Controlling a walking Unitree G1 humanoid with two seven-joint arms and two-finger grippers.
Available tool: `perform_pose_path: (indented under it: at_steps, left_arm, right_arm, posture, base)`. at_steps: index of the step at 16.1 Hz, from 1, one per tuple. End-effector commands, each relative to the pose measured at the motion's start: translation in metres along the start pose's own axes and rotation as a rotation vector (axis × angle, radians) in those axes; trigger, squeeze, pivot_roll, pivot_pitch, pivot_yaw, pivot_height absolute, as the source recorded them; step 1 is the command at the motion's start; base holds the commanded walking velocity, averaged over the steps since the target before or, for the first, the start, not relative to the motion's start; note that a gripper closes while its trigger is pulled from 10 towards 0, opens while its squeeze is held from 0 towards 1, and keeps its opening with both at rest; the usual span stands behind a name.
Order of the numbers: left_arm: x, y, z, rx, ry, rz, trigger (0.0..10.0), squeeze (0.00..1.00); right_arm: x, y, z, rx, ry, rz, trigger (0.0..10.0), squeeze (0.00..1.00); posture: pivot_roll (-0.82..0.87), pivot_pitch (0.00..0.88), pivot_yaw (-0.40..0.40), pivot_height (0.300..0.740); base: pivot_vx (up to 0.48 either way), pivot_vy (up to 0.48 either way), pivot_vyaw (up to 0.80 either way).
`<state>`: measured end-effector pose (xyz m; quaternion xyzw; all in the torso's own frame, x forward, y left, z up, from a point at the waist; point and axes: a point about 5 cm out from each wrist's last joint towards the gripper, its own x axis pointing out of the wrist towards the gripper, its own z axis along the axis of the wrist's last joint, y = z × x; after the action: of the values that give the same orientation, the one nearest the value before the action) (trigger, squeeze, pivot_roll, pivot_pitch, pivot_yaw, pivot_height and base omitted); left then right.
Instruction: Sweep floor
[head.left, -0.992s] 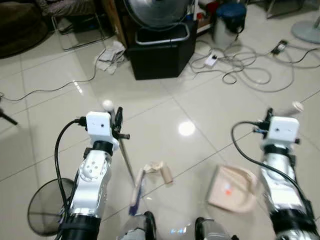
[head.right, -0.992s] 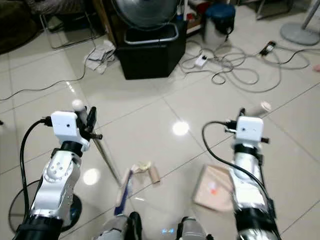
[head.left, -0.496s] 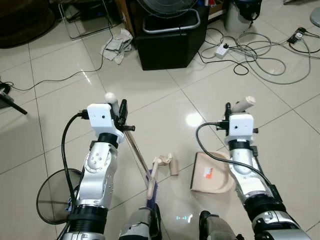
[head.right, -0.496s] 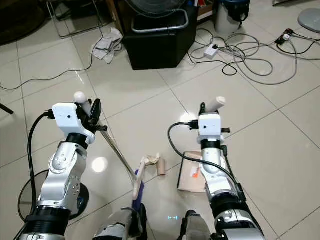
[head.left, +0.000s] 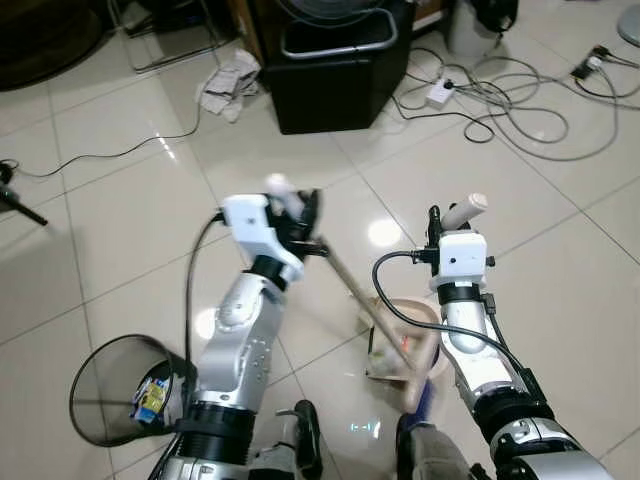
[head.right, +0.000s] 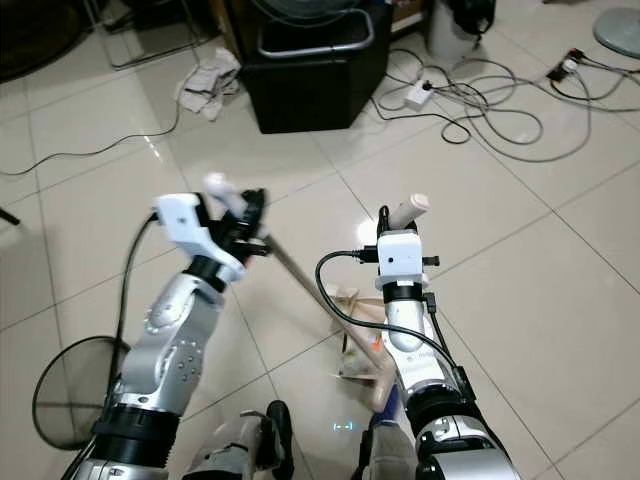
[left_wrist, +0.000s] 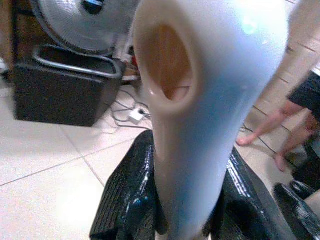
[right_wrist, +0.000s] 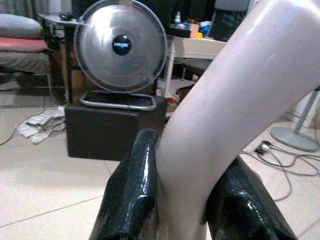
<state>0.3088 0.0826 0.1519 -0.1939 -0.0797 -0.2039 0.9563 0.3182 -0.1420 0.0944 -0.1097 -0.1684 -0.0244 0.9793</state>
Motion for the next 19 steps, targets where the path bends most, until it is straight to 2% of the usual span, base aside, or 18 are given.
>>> perform_pose_path:
  at_steps: [1, 5, 10, 12, 15, 16, 19]
  left_arm:
    - [-0.004, 0.006, 0.004, 0.029, -0.005, 0.005, 10.0, 0.0]
    - [-0.006, 0.026, 0.013, 0.095, -0.01, 0.045, 10.0, 0.0]
    - [-0.016, 0.05, 0.063, 0.126, -0.075, -0.016, 10.0, 0.0]
    - [-0.022, 0.058, 0.08, 0.063, -0.084, -0.06, 10.0, 0.0]
    - [-0.03, 0.069, 0.102, -0.023, -0.132, -0.066, 10.0, 0.0]
    - [-0.03, 0.071, 0.104, -0.021, -0.142, -0.056, 10.0, 0.0]
    - [-0.029, 0.087, 0.105, 0.093, -0.155, 0.058, 10.0, 0.0]
  right_arm:
    - [-0.013, 0.005, -0.013, 0.015, 0.08, 0.01, 10.0, 0.0]
    - [-0.018, -0.001, -0.016, 0.017, 0.073, -0.008, 10.0, 0.0]
    - [-0.028, -0.018, -0.014, 0.064, 0.034, -0.107, 10.0, 0.0]
    - [-0.034, -0.026, -0.014, 0.086, 0.031, -0.145, 10.0, 0.0]
    - [-0.042, -0.036, -0.014, 0.105, 0.025, -0.192, 10.0, 0.0]
    - [-0.043, -0.037, -0.013, 0.108, 0.021, -0.196, 10.0, 0.0]
    - [-0.043, -0.038, -0.009, 0.122, 0.009, -0.197, 10.0, 0.0]
  posture:
    - [0.17, 0.282, 0.144, 0.74]
    - [0.16, 0.277, 0.137, 0.74]
    - [0.14, 0.241, 0.127, 0.74]
    - [0.12, 0.221, 0.121, 0.74]
    - [0.11, 0.196, 0.109, 0.74]
    - [0.11, 0.192, 0.108, 0.74]
    - [0.1, 0.18, 0.101, 0.74]
  base:
    - [0.0, 0.0, 0.0]
    - [0.0, 0.0, 0.0]
    - [0.0, 0.0, 0.0]
    - [0.0, 0.0, 0.0]
    - [0.0, 0.0, 0.0]
    - [0.0, 0.0, 0.0]
    - [0.0, 0.0, 0.0]
